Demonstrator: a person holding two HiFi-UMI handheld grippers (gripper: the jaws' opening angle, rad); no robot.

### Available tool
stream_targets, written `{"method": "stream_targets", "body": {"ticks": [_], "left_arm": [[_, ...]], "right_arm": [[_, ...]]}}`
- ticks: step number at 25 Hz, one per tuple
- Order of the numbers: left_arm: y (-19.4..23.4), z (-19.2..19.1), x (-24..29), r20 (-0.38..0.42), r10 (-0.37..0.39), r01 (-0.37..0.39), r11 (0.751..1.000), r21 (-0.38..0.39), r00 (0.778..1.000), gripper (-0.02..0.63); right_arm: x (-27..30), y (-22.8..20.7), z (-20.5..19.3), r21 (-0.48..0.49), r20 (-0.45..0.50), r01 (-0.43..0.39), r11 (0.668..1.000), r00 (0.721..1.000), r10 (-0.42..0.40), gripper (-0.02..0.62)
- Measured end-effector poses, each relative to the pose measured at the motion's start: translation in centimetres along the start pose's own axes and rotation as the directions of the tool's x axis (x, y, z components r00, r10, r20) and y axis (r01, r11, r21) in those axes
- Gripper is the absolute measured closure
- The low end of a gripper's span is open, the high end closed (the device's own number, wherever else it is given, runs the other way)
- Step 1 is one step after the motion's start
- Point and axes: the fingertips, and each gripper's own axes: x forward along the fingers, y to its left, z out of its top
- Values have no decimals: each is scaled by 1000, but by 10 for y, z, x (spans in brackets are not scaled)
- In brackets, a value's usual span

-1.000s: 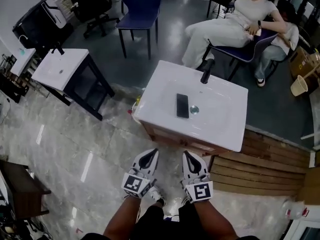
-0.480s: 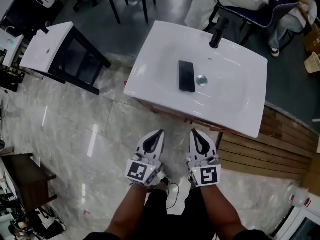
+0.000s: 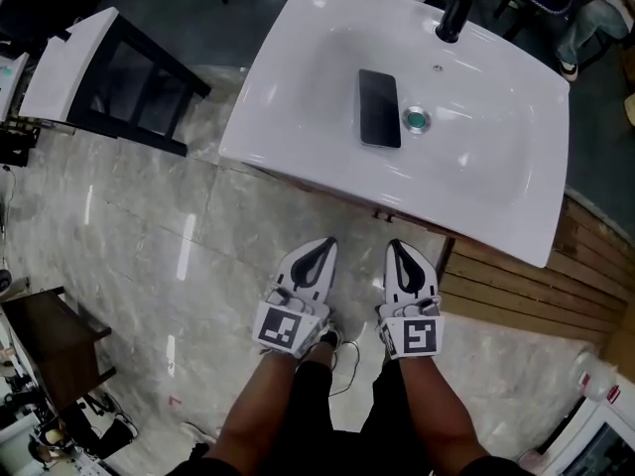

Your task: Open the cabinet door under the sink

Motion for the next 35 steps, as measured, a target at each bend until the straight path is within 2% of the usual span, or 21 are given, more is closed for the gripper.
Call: {"method": "stream_targets", "body": {"ticks": [7, 13, 18, 20, 22, 32, 35], "left_arm": [[11, -47, 9, -52, 4, -4, 1000, -2, 999, 583], [19, -80, 13, -71, 21, -24, 999, -44, 997, 583], [27, -89, 18, -82, 39, -43, 998, -37, 996, 583], [25, -90, 24, -65, 29, -32, 999, -42, 997, 583], [24, -92, 29, -61, 18, -21, 999, -49, 998, 583], [32, -113, 34, -97, 2, -6, 999, -38, 995, 583], [33, -120, 33, -106, 2, -6, 999, -36, 994, 583]], "right_arm": [[15, -11, -62, 8, -61, 34, 999, 998, -34, 571], [25, -21, -98, 25, -100, 71, 997, 993, -69, 571], [33, -24, -123, 27, -131, 83, 996, 988, -79, 566], [36, -28, -134, 26, -141, 93, 995, 986, -89, 509], [41, -31, -143, 25, -154, 102, 994, 983, -97, 495], [57, -48, -181, -8, -210, 188, 982, 960, -186, 463], [61, -48, -188, -18, -218, 192, 981, 957, -191, 460]]}}
